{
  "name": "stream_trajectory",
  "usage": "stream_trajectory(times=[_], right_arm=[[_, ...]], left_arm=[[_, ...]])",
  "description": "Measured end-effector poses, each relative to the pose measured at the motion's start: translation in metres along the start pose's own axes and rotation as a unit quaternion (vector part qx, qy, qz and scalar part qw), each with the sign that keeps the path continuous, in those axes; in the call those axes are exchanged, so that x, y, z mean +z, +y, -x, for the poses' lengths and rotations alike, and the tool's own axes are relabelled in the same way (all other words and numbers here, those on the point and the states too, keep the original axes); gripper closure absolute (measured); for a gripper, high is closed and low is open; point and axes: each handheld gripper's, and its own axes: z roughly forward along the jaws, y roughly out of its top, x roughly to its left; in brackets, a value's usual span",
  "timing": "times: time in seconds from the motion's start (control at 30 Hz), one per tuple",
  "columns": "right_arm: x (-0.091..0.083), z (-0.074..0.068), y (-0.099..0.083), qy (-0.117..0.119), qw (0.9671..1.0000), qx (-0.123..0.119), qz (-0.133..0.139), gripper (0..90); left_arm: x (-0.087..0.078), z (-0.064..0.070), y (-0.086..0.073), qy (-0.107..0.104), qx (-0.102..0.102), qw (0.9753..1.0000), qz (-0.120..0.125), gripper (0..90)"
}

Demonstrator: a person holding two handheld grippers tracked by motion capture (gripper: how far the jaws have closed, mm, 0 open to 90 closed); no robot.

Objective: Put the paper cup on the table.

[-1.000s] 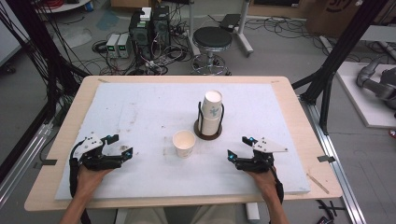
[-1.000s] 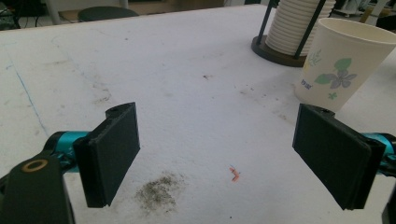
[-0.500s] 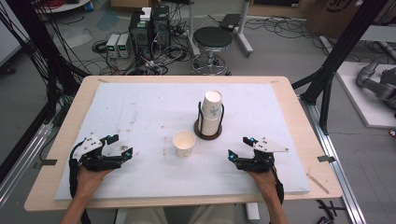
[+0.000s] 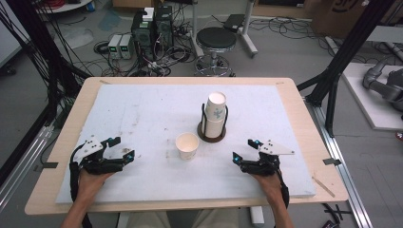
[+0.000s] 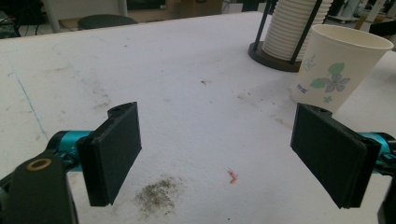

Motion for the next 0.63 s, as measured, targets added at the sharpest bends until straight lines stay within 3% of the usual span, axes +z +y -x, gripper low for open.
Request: stream_trajectory(times=[0.63], right_arm=[[-0.0011, 0.0009, -0.0006, 0.002, 1.0000, 0.008, 0.005, 17.7]], left_arm=[[-0.0007, 0.0009, -0.0003, -0.001, 0.004, 1.0000, 0.003, 16.2]])
